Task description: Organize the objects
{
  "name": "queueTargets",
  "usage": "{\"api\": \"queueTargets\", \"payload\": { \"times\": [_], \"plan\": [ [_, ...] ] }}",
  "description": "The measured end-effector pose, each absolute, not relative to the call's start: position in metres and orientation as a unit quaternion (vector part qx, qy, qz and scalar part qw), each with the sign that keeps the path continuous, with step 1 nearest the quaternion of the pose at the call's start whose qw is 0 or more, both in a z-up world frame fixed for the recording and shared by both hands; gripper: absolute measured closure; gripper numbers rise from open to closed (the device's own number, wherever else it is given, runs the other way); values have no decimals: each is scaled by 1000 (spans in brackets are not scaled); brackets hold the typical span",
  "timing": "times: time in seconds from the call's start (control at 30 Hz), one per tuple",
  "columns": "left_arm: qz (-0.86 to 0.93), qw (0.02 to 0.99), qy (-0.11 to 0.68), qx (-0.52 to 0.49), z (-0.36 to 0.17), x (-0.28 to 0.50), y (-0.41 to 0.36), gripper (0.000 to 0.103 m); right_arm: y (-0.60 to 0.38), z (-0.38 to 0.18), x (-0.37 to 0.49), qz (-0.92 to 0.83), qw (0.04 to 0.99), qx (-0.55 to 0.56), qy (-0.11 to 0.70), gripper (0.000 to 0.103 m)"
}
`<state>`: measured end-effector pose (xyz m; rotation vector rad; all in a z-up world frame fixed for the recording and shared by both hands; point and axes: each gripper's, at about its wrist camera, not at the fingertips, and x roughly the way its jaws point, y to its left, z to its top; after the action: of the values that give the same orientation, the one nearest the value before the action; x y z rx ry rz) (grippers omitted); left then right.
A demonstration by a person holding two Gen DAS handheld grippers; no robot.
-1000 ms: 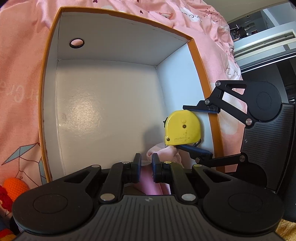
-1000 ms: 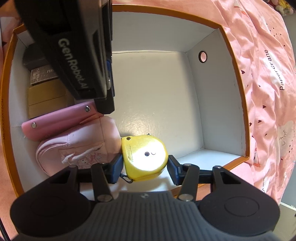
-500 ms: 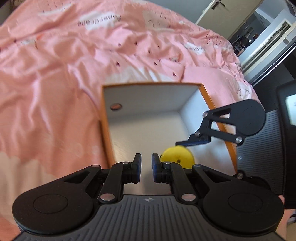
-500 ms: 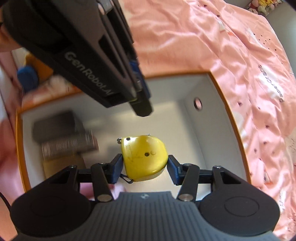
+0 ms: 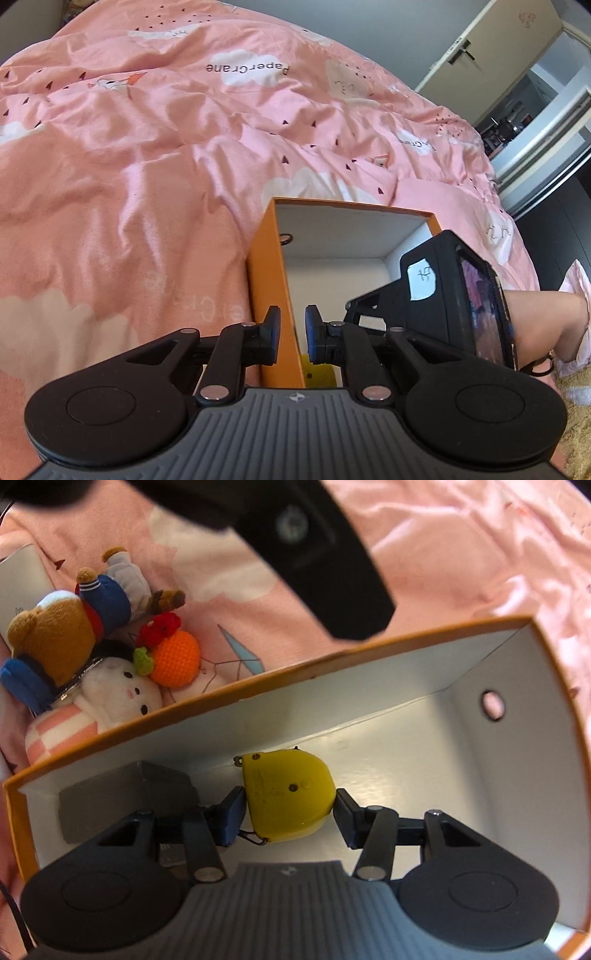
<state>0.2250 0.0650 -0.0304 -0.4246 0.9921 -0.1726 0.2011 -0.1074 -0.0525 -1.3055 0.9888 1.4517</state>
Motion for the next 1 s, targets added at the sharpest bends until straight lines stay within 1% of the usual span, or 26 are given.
{"api": "queueTargets", "payload": {
  "times": [0.17,0.23,0.33,0.57,0.63,0.67,0.7,0.73,0.77,0.8,0.87,0.93,1.0],
  "plan": [
    [-81,849,473,-222,-35,227,71,88,-107,-57,203,597,444,-498,445,47],
    [-81,848,473,-225,-36,226,71,88,-108,-55,201,595,446,-497,447,47],
    [-85,848,472,-226,-35,224,70,85,-115,-45,198,591,460,-496,439,45],
    [-121,854,459,-215,-25,212,51,85,-162,12,200,543,573,-450,417,45],
    [-139,853,457,-209,-22,208,42,85,-183,26,195,520,604,-443,411,47],
    [-147,853,456,-206,-21,206,37,85,-169,16,205,511,614,-441,408,47],
    [-155,852,457,-203,-21,205,32,85,-151,4,216,504,623,-440,406,50],
    [-165,850,460,-198,-21,204,26,85,-156,6,223,498,629,-437,406,55],
    [-174,847,462,-195,-22,202,20,85,-179,10,222,490,636,-437,406,58],
    [-182,844,465,-193,-24,201,14,85,-169,4,226,482,641,-437,407,61],
    [-194,838,474,-186,-29,200,2,85,-181,10,223,471,646,-444,406,66],
    [-199,834,481,-179,-33,199,-8,85,-188,4,222,465,642,-453,408,73],
    [-206,831,486,-174,-37,197,-15,85,-191,-3,222,464,636,-457,414,77]
  ]
}}
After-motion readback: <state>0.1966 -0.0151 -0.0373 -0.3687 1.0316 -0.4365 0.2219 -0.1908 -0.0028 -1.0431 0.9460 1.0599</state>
